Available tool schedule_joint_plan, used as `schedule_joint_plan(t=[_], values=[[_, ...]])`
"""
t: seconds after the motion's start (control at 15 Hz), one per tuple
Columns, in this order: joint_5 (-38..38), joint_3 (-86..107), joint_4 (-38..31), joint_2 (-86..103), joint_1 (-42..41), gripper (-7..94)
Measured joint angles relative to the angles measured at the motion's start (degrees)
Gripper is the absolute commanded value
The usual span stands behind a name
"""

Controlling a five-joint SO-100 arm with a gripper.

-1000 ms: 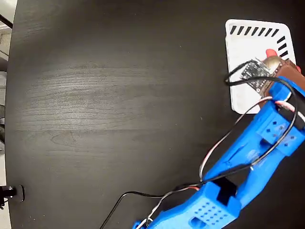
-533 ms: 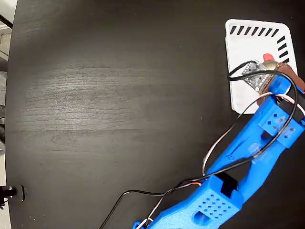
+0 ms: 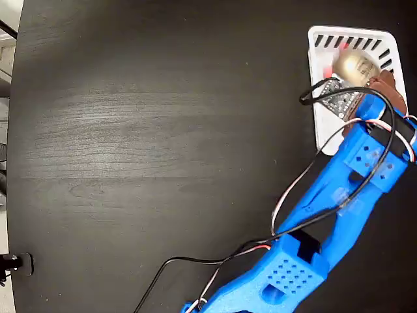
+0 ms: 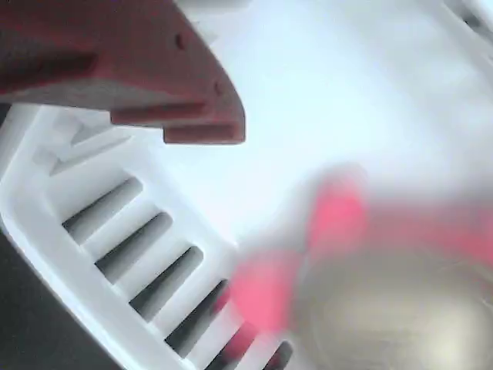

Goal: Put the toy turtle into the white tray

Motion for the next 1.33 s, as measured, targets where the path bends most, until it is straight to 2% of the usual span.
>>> schedule_joint_plan(t=[0.2,0.27,0.33,0.47,0.67,0.87,1.0,1.33], values=[[0.0,0.0,0.7,0.0,0.0,55],[0.0,0.0,1.6,0.0,-0.2,51],[0.0,0.0,2.1,0.0,-0.4,39],[1.2,1.3,1.4,1.2,-0.9,2],[4.1,14.5,-3.5,12.7,-2.8,0],[8.0,39.0,-19.5,29.9,-6.8,0],[10.0,55.4,-26.4,42.4,-11.9,0],[14.3,86.0,-29.7,73.1,-29.4,0]])
